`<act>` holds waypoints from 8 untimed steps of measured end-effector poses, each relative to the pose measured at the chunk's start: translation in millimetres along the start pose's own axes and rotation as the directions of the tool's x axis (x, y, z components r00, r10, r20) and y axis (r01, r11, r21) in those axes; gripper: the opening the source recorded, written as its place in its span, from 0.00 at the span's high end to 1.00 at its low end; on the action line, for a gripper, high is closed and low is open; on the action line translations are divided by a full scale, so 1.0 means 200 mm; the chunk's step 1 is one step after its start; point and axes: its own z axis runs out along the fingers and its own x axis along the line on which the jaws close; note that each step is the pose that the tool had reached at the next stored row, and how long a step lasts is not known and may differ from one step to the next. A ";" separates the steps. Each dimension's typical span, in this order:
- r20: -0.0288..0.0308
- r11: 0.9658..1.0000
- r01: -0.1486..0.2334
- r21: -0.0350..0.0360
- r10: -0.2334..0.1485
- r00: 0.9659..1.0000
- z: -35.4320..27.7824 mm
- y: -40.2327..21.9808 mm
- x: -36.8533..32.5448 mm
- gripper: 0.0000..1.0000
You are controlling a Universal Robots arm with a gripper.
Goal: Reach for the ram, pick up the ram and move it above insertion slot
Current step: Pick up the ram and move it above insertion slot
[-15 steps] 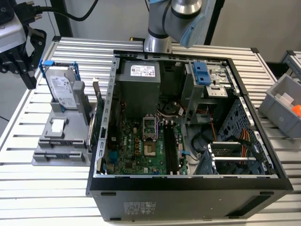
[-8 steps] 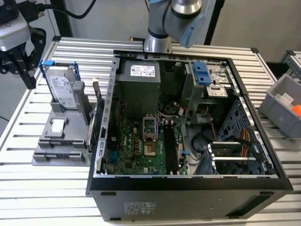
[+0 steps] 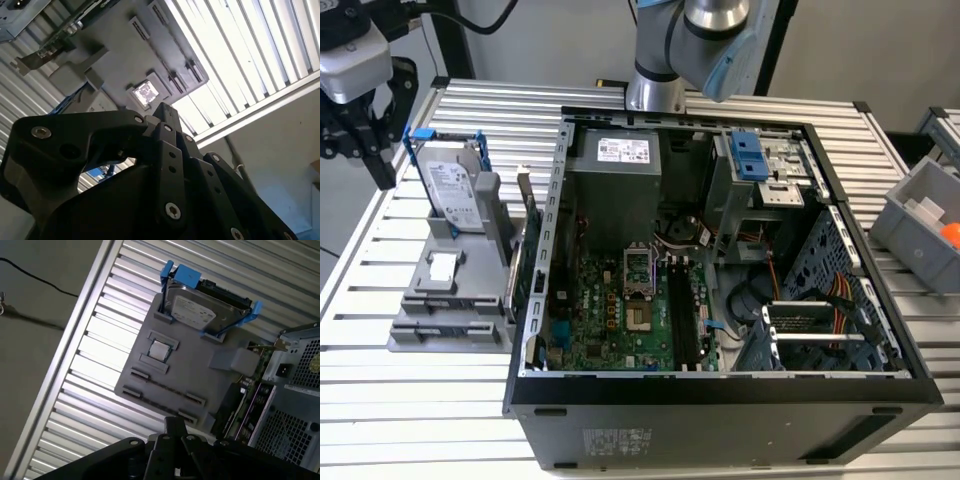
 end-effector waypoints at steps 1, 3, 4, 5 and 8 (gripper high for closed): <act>-0.001 1.000 0.013 0.000 -0.013 1.000 0.000 0.000 0.000 1.00; -0.002 0.999 0.041 -0.001 -0.041 0.999 0.000 0.000 0.000 1.00; -0.003 0.999 0.053 -0.001 -0.053 0.999 0.000 0.000 0.000 1.00; -0.003 0.998 0.066 -0.001 -0.066 0.998 0.000 0.000 0.000 1.00; -0.005 0.995 0.103 -0.002 -0.103 0.995 0.000 0.000 0.000 1.00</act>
